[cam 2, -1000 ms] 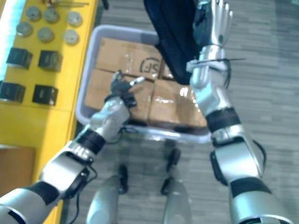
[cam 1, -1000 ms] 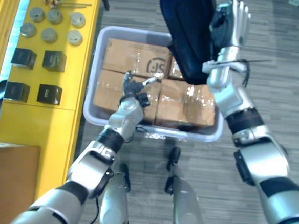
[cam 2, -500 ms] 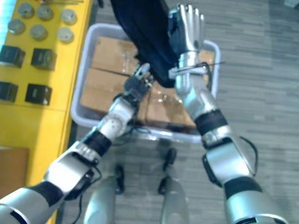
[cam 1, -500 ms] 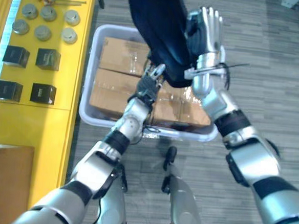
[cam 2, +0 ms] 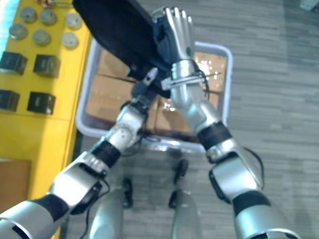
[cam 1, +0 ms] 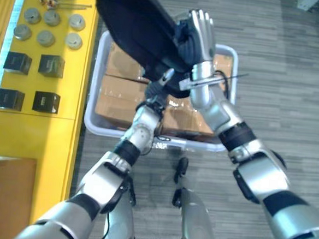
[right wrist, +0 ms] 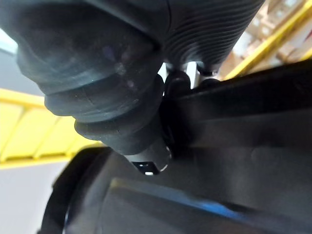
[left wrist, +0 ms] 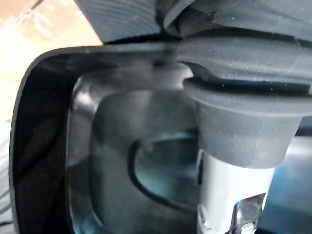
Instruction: Walk over and take plastic housings, then place them on the shelf
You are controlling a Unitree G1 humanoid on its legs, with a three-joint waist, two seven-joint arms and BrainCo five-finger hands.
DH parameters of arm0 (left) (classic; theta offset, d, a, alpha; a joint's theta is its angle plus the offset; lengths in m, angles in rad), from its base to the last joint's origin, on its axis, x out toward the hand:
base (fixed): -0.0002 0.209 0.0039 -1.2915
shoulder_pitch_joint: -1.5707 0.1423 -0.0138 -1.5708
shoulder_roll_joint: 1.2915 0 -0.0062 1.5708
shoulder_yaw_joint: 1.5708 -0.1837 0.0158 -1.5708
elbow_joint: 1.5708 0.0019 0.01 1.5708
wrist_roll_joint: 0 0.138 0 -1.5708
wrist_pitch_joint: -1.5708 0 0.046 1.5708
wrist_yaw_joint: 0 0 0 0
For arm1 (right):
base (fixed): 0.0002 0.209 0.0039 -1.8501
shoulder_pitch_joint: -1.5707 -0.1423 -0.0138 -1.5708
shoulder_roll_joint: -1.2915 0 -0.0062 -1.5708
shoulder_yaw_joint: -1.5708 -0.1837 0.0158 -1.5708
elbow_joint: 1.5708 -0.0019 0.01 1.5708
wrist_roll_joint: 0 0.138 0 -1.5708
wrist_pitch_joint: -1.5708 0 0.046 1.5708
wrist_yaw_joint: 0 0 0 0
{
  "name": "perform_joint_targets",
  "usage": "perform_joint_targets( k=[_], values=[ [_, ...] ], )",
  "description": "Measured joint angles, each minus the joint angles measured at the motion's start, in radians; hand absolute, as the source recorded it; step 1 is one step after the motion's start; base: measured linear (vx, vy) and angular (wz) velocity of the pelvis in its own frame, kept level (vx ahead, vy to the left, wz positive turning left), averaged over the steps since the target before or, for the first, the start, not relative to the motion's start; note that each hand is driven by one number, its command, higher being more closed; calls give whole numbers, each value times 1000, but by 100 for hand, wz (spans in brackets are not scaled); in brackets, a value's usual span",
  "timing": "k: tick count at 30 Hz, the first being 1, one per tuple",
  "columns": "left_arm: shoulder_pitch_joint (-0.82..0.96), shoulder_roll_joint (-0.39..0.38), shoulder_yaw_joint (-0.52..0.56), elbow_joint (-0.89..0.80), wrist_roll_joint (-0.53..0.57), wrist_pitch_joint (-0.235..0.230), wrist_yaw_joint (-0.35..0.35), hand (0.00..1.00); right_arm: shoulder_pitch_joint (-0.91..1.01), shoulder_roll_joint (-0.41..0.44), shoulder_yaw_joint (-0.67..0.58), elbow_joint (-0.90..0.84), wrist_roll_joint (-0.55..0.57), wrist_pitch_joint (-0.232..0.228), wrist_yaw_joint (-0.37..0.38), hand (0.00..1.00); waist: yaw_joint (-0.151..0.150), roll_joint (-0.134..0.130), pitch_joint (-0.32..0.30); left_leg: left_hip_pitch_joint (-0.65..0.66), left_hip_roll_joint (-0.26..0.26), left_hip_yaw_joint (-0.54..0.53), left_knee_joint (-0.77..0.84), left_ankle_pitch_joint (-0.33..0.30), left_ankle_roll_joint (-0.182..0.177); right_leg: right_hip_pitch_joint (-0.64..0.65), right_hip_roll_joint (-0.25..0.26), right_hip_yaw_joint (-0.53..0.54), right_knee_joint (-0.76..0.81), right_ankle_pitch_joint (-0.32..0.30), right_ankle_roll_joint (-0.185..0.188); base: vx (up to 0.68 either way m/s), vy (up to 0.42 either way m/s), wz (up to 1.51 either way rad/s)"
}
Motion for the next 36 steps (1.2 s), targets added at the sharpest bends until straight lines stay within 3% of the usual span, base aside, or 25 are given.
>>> perform_joint_targets(
  k=[6, 12, 17, 18, 22, 25, 32, 36],
  values=[
    [40, -14, -1, 0, 64, -66, 37, 100, 82, 10, -21, -67, 58, 0, 19, 100, -2, 0, 0, 6, 2, 9, -1, 0, 0, 0, 2, 5, 0, 1, 1, -54, 57, -4],
    [63, -35, 2, 0, 61, -185, 19, 100, 131, 25, -42, -130, 91, 2, 20, 100, -5, -2, -1, 18, 3, 21, -7, 0, 0, 1, 4, 17, 0, 2, 1, -40, 67, -5],
    [115, -35, 16, 0, 28, -219, -56, 100, 185, 67, -39, -167, 91, 2, 15, 100, -17, -43, -25, 25, 6, 26, -12, 0, 0, 2, 8, 25, -1, 2, 1, -35, 59, -4],
    [120, -35, 16, 0, 28, -222, -63, 100, 192, 69, -39, -171, 91, 1, 14, 0, -18, -48, -28, 25, 6, 26, -12, 0, 0, 3, 7, 25, -1, 2, 1, -43, 62, 0],
    [163, -32, 20, -2, 38, -225, -100, 100, 258, 80, -41, -211, 117, -3, 38, 0, -19, -55, -32, 64, 1, 32, -30, 0, 0, 33, 3, 27, -7, 2, 2, -38, 74, -1],
    [200, -20, 30, -45, 115, -225, -92, 100, 309, 77, -66, -256, 194, -4, 87, 0, -18, -56, -33, 79, -1, 45, -37, 0, 0, 41, 1, 35, -11, 2, 3, -47, 76, -7],
    [293, 37, 66, -167, 486, -215, 108, 100, 481, 46, -134, -348, 471, -19, 247, 0, -19, -62, -53, 158, -3, 47, -90, 2, -4, 125, 7, 24, -56, 1, 5, -10, 48, 2],
    [335, 66, 161, -178, 769, -192, 292, 100, 563, 3, -216, -455, 646, -20, 392, 0, -23, -64, -153, 216, -2, 55, -163, 20, -20, 152, 20, 23, -79, 0, 3, 77, 37, -4]
  ],
)
